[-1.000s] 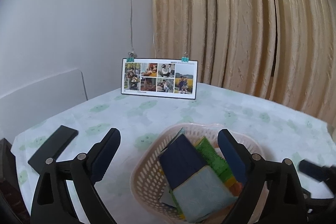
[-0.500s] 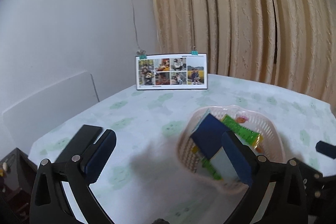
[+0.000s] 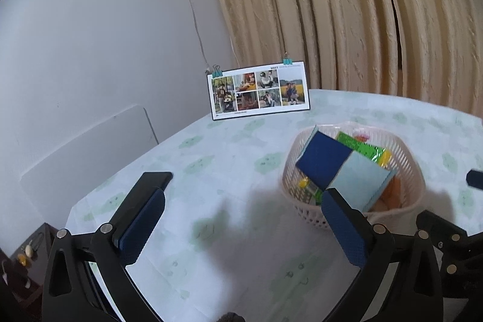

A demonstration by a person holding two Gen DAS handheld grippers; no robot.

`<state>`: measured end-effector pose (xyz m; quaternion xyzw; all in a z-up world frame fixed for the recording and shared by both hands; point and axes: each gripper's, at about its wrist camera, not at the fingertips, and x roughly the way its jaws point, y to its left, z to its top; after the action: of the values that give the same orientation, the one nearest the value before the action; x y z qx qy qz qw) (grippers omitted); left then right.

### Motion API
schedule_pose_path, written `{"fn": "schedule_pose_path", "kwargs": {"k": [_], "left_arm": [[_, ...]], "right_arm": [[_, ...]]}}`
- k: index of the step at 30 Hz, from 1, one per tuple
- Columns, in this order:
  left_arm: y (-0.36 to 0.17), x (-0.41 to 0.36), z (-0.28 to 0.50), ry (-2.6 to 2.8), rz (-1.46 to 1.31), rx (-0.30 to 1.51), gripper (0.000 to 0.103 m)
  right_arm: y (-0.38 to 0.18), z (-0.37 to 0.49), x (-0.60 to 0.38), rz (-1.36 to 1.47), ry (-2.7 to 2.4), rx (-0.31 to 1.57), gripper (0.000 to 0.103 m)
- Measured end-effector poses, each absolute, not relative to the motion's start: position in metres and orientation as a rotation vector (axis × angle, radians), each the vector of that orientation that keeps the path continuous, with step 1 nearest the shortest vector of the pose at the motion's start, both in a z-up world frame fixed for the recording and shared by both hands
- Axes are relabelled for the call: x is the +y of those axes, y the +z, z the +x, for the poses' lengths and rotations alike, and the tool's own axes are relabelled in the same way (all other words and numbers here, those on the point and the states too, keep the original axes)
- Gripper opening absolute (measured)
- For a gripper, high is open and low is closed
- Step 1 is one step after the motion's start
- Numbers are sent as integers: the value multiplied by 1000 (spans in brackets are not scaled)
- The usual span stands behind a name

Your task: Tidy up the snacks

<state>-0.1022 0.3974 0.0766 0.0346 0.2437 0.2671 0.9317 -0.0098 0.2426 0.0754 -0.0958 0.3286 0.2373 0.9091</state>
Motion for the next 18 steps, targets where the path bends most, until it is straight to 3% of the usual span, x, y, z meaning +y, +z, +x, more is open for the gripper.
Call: {"fn": "schedule_pose_path", "kwargs": {"k": [18], "left_arm": [[64, 395, -98, 537, 83, 535, 103]], "right_arm": [[78, -21, 251, -281, 425, 610, 103]]}}
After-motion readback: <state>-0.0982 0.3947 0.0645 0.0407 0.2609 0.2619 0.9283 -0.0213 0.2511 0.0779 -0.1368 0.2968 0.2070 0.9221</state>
